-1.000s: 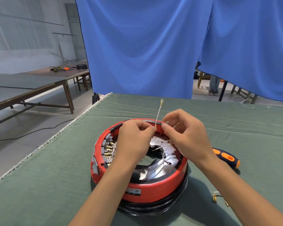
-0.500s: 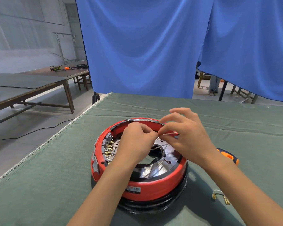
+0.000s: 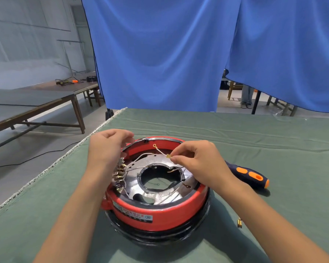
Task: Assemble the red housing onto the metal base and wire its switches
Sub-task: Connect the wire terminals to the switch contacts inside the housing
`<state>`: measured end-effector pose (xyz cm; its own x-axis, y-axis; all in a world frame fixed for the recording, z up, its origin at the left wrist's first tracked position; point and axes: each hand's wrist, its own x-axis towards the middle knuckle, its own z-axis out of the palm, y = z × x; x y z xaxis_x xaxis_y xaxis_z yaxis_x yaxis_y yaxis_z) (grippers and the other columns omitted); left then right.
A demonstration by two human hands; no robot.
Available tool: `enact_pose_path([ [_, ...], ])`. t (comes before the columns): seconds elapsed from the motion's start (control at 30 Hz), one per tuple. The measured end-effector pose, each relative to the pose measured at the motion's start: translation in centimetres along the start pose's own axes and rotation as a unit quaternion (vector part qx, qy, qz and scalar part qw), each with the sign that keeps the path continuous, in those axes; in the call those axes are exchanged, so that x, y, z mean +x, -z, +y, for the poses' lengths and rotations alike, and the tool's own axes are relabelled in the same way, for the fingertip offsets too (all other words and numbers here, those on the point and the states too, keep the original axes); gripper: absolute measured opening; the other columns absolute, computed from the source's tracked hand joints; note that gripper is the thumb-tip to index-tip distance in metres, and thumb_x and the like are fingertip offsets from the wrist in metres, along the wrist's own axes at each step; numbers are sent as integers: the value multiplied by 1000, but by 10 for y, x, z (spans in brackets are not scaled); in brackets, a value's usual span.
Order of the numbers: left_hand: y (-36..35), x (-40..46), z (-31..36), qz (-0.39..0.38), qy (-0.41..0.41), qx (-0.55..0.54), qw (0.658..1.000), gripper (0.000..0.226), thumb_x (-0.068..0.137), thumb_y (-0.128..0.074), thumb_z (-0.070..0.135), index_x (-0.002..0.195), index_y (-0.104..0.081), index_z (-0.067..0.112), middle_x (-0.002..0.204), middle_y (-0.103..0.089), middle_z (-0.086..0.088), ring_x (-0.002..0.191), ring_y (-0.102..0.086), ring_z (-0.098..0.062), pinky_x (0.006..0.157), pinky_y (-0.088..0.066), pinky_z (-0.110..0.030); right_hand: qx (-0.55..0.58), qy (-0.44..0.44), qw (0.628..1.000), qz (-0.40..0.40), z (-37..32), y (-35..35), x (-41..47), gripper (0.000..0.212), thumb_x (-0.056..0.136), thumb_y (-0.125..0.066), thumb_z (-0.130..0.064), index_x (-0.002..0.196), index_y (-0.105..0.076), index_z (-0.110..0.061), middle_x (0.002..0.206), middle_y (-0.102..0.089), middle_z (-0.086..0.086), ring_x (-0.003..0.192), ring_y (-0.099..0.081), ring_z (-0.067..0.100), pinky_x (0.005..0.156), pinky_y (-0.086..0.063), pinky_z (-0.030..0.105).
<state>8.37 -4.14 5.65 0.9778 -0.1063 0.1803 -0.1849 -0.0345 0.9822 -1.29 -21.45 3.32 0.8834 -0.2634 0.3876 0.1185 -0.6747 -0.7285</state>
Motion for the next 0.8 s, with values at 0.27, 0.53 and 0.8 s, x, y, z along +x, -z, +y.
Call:
enact_pose_path([
  [0.27, 25, -5, -25, 111, -103, 252, 956, 13, 82, -58, 18, 86, -66, 27, 95, -64, 0, 106, -50, -26, 85, -40, -34, -15, -9, 1000, -7, 0, -1, 1, 9, 78, -73, -17, 74, -74, -25, 72, -72, -9, 74, -68, 9, 77, -54, 38],
  [0.53, 28, -17, -49, 19, 98, 60, 993, 16, 85, -61, 7, 98, -70, 5, 76, -65, -18, 65, -57, -27, 66, -46, -36, -13, -1, 1000, -15, -9, 2, -2, 9, 78, -74, -16, 75, -74, -24, 72, -72, -10, 72, -68, 7, 77, -54, 36],
  [0.8, 5, -33, -44, -75, 142, -111, 981, 13, 84, -62, 2, 88, -74, 6, 81, -73, -17, 68, -67, -26, 69, -56, -35, -5, 29, 991, -131, -33, -9, -3, 13, 76, -77, -15, 70, -73, -26, 65, -70, -13, 62, -64, -2, 63, -47, 13],
])
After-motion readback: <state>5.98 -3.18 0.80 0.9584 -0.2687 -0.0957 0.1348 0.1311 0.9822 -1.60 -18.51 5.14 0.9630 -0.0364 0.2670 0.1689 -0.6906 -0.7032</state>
